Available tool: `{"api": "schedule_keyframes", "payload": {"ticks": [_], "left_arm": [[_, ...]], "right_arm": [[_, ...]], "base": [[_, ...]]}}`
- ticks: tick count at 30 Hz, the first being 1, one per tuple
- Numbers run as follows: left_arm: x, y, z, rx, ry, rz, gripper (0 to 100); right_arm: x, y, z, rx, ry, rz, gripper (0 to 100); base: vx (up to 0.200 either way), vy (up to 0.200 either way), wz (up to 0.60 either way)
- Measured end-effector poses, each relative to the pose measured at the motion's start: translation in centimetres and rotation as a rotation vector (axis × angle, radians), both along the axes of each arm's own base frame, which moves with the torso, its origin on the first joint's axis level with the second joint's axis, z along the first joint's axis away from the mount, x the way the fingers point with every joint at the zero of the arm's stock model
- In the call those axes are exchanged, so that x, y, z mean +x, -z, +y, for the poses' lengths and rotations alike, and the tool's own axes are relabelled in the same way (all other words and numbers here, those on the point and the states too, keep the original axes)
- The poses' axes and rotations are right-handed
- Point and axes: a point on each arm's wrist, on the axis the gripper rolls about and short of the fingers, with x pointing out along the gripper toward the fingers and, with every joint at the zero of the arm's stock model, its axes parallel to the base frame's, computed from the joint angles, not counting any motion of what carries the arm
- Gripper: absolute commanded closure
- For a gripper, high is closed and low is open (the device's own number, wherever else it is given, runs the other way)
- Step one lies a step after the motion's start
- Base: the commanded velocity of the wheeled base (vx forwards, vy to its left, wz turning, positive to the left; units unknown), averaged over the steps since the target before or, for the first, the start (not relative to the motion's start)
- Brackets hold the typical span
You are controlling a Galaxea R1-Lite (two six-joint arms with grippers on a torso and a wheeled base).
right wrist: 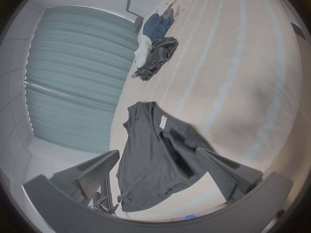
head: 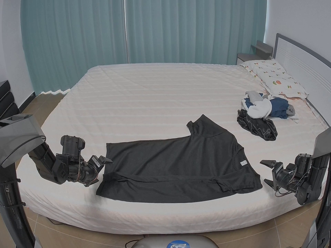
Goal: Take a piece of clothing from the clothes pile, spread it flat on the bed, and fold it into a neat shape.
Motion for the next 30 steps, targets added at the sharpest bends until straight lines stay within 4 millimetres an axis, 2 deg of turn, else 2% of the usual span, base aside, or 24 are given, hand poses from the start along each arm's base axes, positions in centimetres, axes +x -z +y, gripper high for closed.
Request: {"api": "schedule_keyframes", "payload": {"ticks": [2, 11, 17, 23, 30], "left_arm": [[0.0, -0.1, -0.2, 0.003, 0.004, -0.002, 0], [-0.1, -0.2, -1.2, 0.043, 0.007, -0.014, 0], [-0.4, -0.1, -2.8, 0.104, 0.029, -0.016, 0], [-1.0, 0.6, -3.3, 0.200, 0.053, 0.035, 0], [-0.5, 1.2, -3.5, 0.221, 0.063, 0.046, 0]], "right_arm": [[0.0, 0.1, 0.0, -0.001, -0.001, 0.003, 0], [-0.1, 0.3, 0.2, -0.005, -0.006, 0.012, 0], [-0.2, 0.5, 0.5, -0.014, -0.016, 0.020, 0], [-0.2, 0.6, 0.6, -0.017, -0.021, 0.024, 0], [-0.2, 0.7, 0.6, -0.020, -0.023, 0.025, 0]], "base": [[0.000, -0.200, 0.00], [0.000, 0.000, 0.00], [0.000, 0.000, 0.00], [0.000, 0.000, 0.00], [0.000, 0.000, 0.00]]}}
